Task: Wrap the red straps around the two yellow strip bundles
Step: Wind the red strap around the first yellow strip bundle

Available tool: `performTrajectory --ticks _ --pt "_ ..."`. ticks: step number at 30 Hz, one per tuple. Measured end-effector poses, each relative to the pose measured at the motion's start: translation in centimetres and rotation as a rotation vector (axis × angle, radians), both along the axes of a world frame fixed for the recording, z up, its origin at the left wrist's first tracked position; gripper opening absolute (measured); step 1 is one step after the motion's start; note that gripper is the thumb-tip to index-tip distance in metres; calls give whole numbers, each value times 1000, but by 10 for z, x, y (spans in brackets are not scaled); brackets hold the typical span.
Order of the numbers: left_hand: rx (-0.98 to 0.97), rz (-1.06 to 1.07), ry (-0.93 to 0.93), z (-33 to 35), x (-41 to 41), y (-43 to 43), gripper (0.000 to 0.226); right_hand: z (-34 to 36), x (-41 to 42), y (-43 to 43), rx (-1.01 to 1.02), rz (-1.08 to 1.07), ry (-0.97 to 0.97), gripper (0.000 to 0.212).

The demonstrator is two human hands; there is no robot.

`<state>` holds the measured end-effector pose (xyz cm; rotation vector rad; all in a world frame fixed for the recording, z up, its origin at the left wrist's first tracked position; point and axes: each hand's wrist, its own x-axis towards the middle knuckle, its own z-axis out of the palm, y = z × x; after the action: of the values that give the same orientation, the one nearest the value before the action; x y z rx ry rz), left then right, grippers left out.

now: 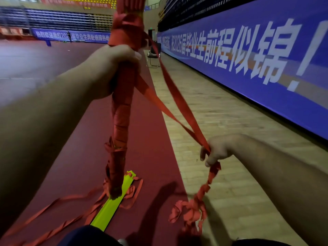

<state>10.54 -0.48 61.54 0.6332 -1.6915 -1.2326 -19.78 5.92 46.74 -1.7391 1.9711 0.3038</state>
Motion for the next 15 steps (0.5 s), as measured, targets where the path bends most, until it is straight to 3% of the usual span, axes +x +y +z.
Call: performTrajectory --ticks 1,4,5,8,11,13,15 --pt "-8 -17 -16 -3 -3 1 4 -1 3 -2 -72 -2 26 21" --pt "-3 -35 -17 -9 -11 3 6 -5 4 -9 -778 -237 -22 14" --pt "6 -10 5 -10 -12 3 5 -5 3 -9 -808 -264 -39 15" --pt "42 79 51 -12 -14 1 5 -17 -3 -3 -266 -100 -84 25" --pt "67 62 62 -12 -14 0 5 -18 -11 2 -329 -129 -174 40" --pt "47 39 23 -14 -15 0 12 -10 -14 6 -139 -129 -311 63" --pt "15 7 -37 -15 -20 3 15 1 -15 10 -3 -150 -456 59"
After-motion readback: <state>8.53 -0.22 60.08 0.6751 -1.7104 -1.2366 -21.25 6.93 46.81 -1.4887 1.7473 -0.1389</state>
